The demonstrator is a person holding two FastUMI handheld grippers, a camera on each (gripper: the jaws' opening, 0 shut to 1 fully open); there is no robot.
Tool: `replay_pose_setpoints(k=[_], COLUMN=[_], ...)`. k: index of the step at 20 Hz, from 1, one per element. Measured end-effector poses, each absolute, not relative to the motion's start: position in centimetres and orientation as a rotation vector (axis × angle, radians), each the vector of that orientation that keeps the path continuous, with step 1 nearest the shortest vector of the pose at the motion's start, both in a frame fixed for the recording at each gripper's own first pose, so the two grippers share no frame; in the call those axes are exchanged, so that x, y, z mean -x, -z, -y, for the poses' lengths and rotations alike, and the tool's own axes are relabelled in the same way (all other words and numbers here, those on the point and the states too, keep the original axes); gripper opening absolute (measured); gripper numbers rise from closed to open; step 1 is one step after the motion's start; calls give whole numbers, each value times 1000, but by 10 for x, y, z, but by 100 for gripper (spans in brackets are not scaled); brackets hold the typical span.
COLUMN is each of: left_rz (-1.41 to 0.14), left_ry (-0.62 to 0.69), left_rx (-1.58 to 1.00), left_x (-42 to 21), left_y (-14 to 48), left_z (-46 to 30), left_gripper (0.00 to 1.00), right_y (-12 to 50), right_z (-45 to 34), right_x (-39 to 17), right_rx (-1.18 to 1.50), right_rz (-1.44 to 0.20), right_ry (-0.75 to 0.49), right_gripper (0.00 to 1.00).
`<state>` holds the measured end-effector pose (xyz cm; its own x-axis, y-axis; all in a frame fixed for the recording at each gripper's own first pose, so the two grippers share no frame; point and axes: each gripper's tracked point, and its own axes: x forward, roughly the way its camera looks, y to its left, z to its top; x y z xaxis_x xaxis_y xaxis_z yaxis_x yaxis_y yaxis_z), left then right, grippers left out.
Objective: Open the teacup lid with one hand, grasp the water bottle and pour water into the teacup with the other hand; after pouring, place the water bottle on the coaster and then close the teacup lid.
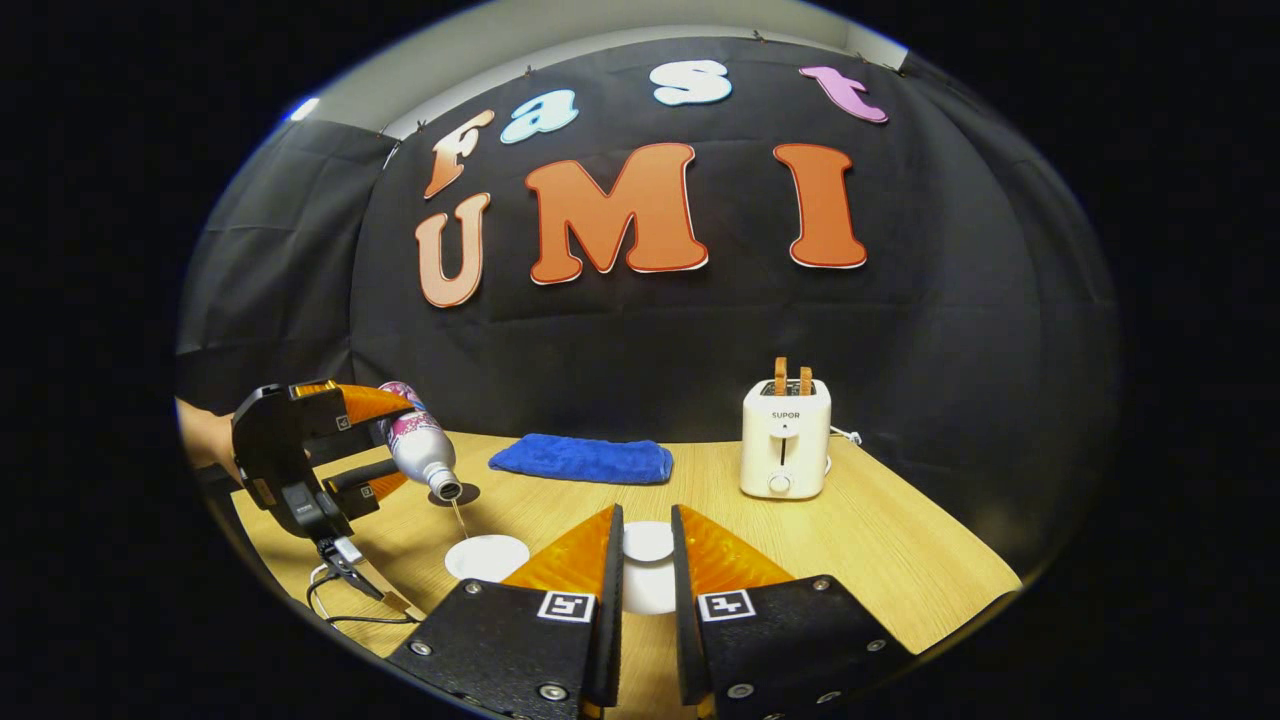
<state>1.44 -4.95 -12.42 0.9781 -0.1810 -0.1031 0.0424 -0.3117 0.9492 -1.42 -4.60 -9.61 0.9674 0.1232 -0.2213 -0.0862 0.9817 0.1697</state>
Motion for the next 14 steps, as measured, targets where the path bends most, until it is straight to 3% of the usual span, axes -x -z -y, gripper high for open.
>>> replay_pose_setpoints(k=[14], left_rz=[152], left_ry=[227], left_rx=[-2028], left_x=[-26], left_y=[104], left_z=[47], left_gripper=[84], right_y=[95], right_z=[48], right_x=[10], right_rx=[-156], right_rz=[-237], right_ry=[-95], right_gripper=[23])
